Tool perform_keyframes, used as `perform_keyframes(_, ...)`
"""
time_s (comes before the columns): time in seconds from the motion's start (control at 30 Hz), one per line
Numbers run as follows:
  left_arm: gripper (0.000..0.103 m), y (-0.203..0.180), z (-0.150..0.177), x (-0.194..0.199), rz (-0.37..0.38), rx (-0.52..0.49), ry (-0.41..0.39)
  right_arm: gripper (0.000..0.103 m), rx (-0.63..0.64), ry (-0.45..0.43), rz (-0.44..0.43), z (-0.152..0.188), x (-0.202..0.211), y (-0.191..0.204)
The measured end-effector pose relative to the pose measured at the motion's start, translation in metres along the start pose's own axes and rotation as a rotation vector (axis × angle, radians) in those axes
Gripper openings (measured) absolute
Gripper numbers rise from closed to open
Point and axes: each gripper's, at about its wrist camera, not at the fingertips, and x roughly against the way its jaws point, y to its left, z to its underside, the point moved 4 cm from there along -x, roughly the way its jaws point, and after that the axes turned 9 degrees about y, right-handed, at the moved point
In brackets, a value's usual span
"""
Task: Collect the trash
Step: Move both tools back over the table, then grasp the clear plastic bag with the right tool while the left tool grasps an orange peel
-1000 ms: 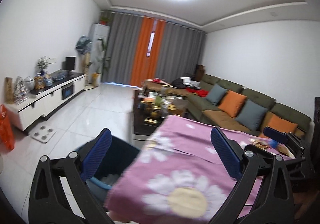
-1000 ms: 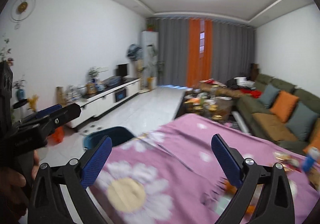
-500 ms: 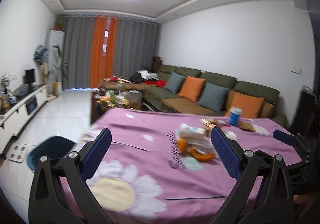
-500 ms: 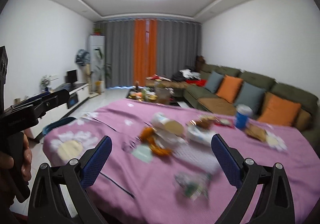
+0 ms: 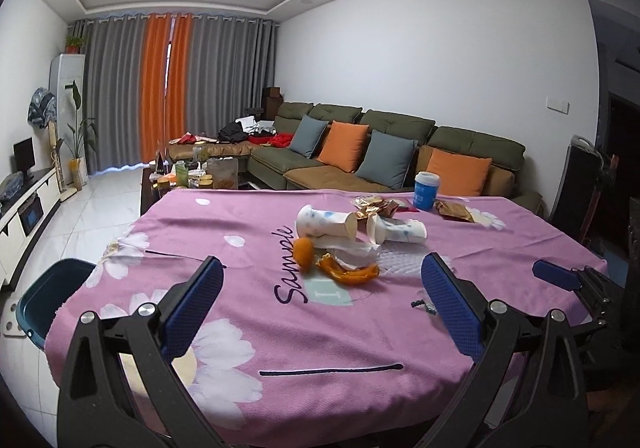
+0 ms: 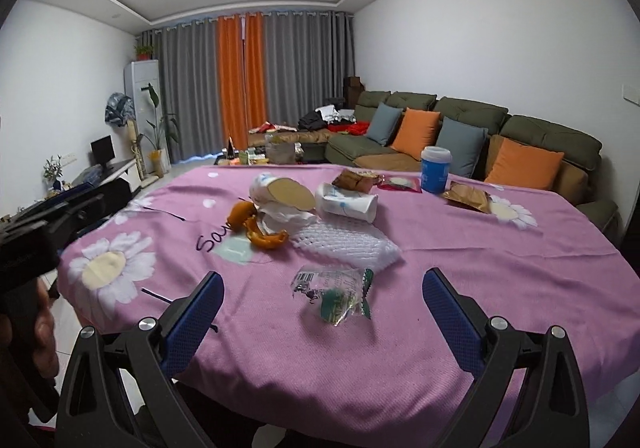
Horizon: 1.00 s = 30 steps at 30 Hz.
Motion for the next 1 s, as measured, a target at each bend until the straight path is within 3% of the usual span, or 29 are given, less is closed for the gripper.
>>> perform_keyframes(0.3,0.097,0.015,-0.014,-0.041,-0.020,-0.023,0.039,0.096,-0.061,0.117,-0.008,-0.008,-0.053,-0.004)
perform_keyframes(0.47,0.097,0.015,-0.028,-0.079,0.013,-0.030,0.085,0.095,-0.101,0.181,-0.016,-0.013,-0.079,-0.012)
perform_keyframes(0.83,0.097,0.031,-0.041,-0.191,0.005,0.002,0.330,0.074,-0.147,0.291,-0.061,-0.005,-0.108,-0.021)
perform_keyframes(0.9,0.097,0.036,-0.041,-0.206,0.037,0.045,0.375,0.071,-0.146,0.292,-0.066,-0.006,-0.108,-0.022)
perform_keyframes(1.0,0.093,0.045,-0.044,-0.225,-0.012,0.054,0.413,0.064,-0.136,0.296,-0.072,-0.007,-0.107,-0.023)
